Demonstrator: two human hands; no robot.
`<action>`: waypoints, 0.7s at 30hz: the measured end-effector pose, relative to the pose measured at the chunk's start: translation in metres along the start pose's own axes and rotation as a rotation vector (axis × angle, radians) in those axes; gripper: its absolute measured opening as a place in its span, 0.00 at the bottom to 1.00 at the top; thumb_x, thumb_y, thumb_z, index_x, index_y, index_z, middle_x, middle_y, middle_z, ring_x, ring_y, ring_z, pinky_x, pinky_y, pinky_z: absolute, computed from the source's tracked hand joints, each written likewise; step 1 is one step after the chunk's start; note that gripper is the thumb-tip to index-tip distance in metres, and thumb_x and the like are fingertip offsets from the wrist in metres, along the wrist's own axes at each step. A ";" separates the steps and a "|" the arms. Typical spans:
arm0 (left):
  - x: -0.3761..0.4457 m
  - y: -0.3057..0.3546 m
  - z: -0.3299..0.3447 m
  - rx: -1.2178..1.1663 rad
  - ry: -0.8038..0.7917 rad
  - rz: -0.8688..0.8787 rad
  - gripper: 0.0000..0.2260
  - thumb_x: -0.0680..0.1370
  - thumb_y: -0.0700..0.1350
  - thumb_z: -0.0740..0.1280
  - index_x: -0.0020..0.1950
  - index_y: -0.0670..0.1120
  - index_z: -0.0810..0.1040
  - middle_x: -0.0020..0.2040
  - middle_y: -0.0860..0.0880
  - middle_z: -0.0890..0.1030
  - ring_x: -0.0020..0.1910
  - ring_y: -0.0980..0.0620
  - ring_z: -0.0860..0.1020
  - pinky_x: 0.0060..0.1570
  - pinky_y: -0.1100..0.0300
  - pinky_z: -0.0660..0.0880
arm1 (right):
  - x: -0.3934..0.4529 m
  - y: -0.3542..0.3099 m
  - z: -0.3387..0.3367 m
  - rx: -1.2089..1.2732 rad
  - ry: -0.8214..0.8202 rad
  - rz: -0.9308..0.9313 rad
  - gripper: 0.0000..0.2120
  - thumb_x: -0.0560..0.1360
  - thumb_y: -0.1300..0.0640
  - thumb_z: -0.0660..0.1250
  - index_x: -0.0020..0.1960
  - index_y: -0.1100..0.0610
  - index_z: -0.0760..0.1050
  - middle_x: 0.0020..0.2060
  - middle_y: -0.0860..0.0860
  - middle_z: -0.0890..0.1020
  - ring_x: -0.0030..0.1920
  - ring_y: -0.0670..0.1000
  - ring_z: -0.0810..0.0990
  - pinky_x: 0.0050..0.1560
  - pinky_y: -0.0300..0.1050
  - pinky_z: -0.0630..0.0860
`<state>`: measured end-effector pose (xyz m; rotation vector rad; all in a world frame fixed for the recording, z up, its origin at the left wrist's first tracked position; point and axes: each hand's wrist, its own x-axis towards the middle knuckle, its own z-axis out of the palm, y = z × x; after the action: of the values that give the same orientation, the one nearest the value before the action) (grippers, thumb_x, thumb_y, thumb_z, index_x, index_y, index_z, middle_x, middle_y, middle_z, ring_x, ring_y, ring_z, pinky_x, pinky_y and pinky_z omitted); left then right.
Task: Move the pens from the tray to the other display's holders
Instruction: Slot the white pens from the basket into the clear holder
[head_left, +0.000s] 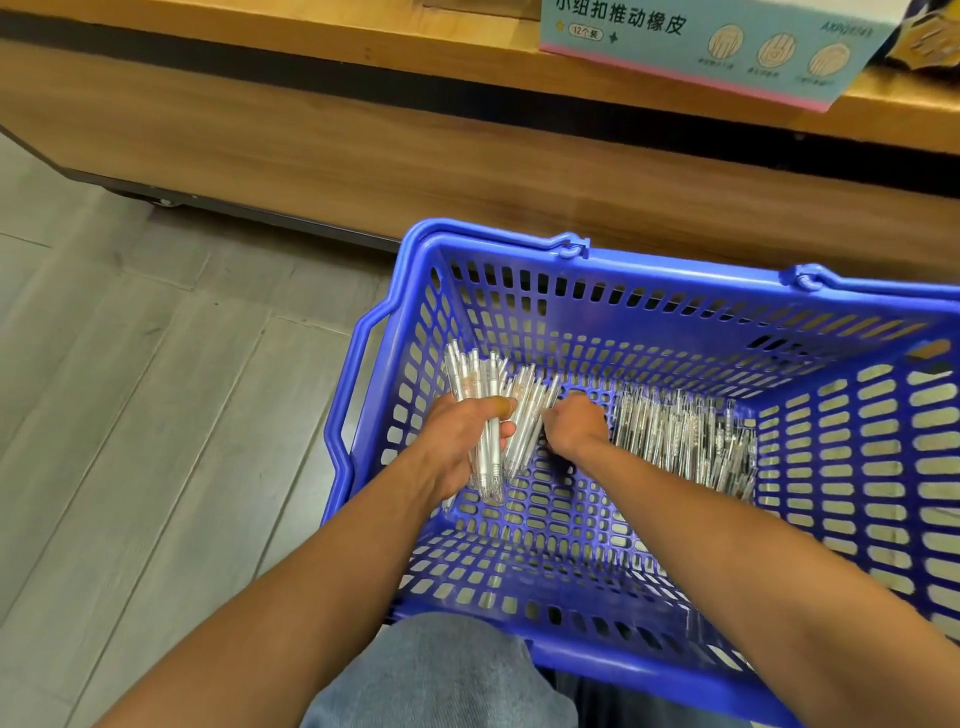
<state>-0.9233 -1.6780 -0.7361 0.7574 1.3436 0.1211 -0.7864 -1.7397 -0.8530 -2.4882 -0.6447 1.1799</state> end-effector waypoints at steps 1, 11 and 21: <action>0.000 0.000 0.000 0.002 -0.003 0.004 0.28 0.76 0.38 0.72 0.73 0.35 0.67 0.53 0.42 0.83 0.36 0.55 0.82 0.33 0.63 0.78 | 0.002 -0.001 0.001 0.012 0.003 0.025 0.14 0.80 0.54 0.62 0.41 0.61 0.71 0.29 0.52 0.73 0.29 0.49 0.72 0.28 0.40 0.68; -0.003 -0.001 0.003 -0.043 -0.071 0.034 0.37 0.72 0.40 0.75 0.77 0.37 0.61 0.69 0.38 0.75 0.46 0.50 0.82 0.73 0.37 0.63 | 0.007 -0.014 -0.003 -0.046 0.097 0.122 0.17 0.73 0.50 0.70 0.32 0.57 0.69 0.26 0.50 0.73 0.25 0.48 0.71 0.22 0.36 0.62; 0.003 -0.003 0.001 -0.022 -0.033 0.060 0.43 0.72 0.44 0.77 0.79 0.44 0.55 0.70 0.42 0.74 0.58 0.49 0.81 0.72 0.36 0.63 | 0.000 0.007 -0.013 0.237 -0.076 -0.087 0.11 0.76 0.58 0.68 0.37 0.61 0.78 0.33 0.56 0.81 0.36 0.54 0.81 0.46 0.51 0.82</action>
<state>-0.9228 -1.6792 -0.7400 0.7780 1.2870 0.1706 -0.7742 -1.7474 -0.8480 -2.2069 -0.5884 1.2451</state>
